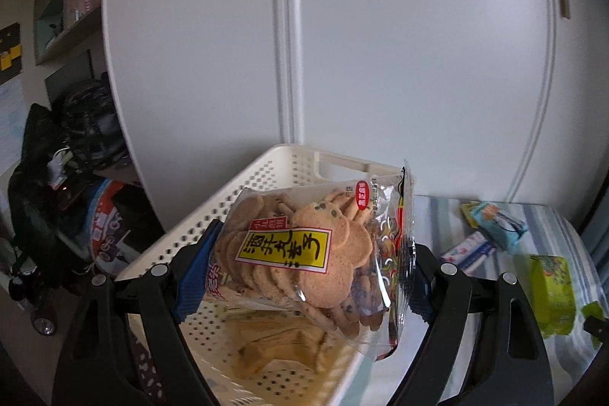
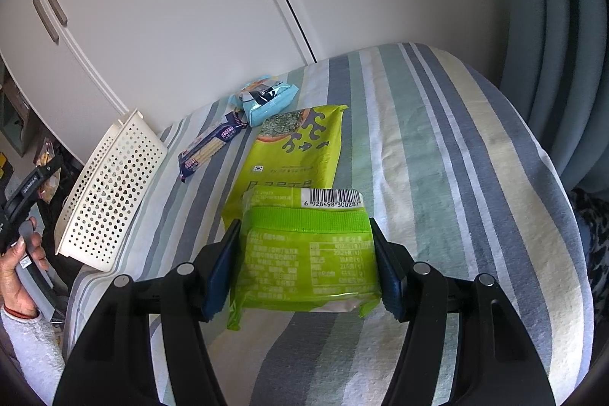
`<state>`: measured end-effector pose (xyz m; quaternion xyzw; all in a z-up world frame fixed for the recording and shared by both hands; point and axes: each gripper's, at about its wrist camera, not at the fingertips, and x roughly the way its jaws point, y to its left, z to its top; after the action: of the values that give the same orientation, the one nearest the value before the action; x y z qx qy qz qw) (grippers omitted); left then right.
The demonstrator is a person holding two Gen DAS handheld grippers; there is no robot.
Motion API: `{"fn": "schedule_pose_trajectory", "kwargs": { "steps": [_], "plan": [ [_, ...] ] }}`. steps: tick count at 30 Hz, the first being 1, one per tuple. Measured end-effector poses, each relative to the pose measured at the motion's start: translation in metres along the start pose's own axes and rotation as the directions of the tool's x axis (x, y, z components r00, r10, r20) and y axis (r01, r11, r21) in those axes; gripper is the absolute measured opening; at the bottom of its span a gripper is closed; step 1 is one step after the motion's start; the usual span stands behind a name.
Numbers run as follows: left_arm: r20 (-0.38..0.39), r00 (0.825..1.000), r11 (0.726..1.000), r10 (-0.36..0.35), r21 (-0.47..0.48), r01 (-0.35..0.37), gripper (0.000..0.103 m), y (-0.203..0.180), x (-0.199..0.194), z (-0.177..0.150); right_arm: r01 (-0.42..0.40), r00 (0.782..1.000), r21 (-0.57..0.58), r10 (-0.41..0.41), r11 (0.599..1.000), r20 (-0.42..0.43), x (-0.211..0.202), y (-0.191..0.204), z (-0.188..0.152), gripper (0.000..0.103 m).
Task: Organize snacks
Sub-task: 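Carry the cracker bag over the basket with the left gripper, then open the left gripper to drop the cracker bag into the basket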
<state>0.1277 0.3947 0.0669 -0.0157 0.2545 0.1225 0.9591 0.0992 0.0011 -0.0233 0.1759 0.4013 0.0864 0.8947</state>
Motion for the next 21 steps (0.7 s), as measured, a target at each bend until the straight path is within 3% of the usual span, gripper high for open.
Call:
{"fn": "schedule_pose_trajectory", "kwargs": {
  "steps": [21],
  "plan": [
    [-0.039,0.999,0.996,0.009,-0.084,-0.013,0.084,0.031,0.018,-0.009,-0.006,1.0,0.001,0.006,1.0,0.005,0.0,0.001,0.0,0.063]
  ]
}}
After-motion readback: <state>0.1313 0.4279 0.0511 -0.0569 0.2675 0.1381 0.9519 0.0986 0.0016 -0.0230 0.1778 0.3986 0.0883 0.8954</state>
